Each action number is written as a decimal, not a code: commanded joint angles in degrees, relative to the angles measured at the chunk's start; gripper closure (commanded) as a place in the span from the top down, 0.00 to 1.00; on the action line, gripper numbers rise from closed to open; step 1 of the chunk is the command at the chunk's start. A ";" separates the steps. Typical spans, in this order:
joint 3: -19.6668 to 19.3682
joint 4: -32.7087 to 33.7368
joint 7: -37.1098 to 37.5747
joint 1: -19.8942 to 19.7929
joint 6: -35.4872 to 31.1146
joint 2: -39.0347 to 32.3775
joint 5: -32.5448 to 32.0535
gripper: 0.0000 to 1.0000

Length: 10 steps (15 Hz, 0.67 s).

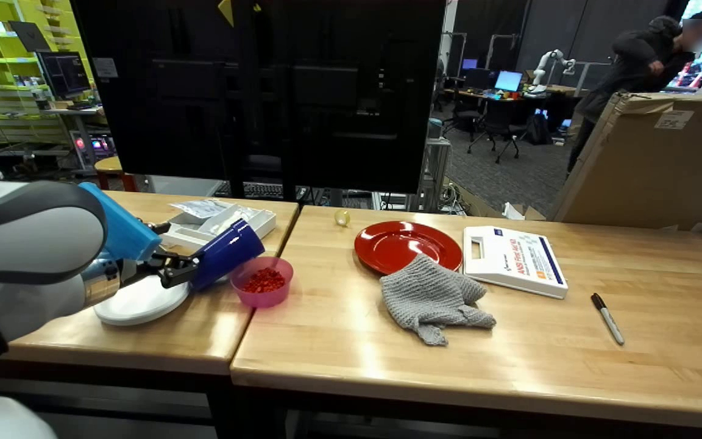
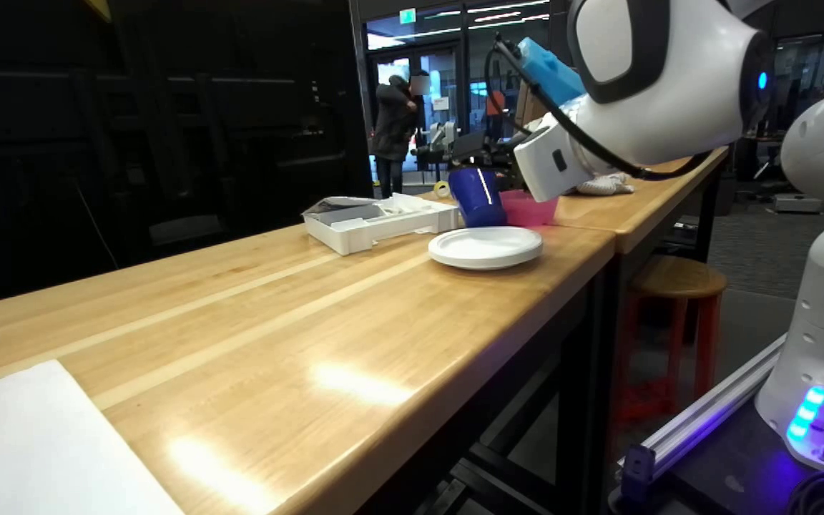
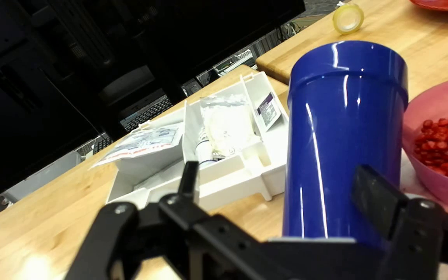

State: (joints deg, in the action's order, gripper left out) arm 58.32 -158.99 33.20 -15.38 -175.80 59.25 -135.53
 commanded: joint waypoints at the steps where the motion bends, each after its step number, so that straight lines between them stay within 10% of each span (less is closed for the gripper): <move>1: 2.18 0.00 -0.66 -1.20 -0.63 1.85 0.63 0.68; 2: 2.42 0.00 -0.60 -1.66 -0.90 2.39 0.97 0.59; 3: 0.01 0.00 0.00 0.00 0.00 0.00 0.00 0.76; 5: 0.01 0.00 0.01 0.00 0.00 0.00 0.00 0.59; 10: 0.01 0.00 0.01 0.00 0.00 0.00 0.00 0.59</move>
State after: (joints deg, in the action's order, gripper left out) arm 58.33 -158.99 33.21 -15.38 -175.80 59.25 -135.53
